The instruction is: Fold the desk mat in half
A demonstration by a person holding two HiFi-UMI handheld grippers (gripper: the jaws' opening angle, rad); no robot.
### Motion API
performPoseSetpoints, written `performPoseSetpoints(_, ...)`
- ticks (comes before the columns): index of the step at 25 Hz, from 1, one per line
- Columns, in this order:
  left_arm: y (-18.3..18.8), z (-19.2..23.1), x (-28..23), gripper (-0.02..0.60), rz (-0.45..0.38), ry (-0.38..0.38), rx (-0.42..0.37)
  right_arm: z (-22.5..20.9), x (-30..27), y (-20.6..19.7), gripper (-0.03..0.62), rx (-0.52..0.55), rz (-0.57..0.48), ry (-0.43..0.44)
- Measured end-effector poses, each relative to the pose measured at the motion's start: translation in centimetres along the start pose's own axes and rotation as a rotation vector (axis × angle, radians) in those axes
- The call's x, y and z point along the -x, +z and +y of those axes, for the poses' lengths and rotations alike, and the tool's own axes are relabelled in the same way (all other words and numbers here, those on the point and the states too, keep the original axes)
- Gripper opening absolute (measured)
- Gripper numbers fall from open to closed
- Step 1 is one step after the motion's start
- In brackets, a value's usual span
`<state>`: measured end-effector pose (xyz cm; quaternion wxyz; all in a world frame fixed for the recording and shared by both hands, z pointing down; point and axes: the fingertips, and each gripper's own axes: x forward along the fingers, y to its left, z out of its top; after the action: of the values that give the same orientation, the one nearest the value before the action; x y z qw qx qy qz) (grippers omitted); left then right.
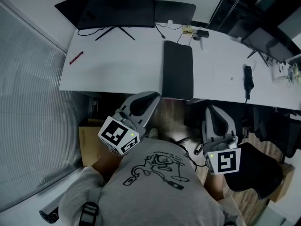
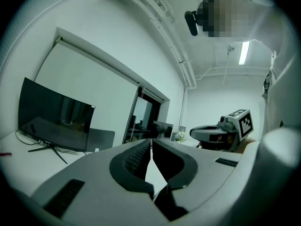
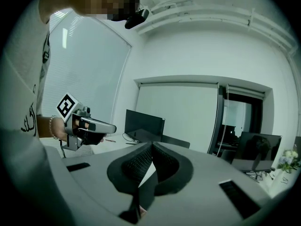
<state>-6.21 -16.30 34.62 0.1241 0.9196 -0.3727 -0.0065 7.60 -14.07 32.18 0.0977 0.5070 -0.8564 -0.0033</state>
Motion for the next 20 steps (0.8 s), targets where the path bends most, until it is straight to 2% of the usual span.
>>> performPoseSetpoints(3, -0.5, 0.7, 0.9, 0.032, 0.012, 0.014, -0.027, 0.9, -0.4, -0.2, 0.006, 0.011, 0.008, 0.007)
performPoseSetpoints(8, -0.4, 1.2, 2.2, 0.032, 0.006, 0.019, -0.033, 2.1, -0.5, -1.7, 0.006, 0.056, 0.076, 0.043)
performPoseSetpoints(12, -0.5, 1.6, 3.1, 0.032, 0.0, 0.016, -0.024, 3.2, -1.3, -0.4, 0.006, 0.011, 0.018, 0.025)
performPoseSetpoints(20, -0.3, 1.7, 3.8, 0.032, -0.008, 0.021, -0.018, 3.9, -1.5, -0.3, 0.006, 0.012, 0.028, 0.031)
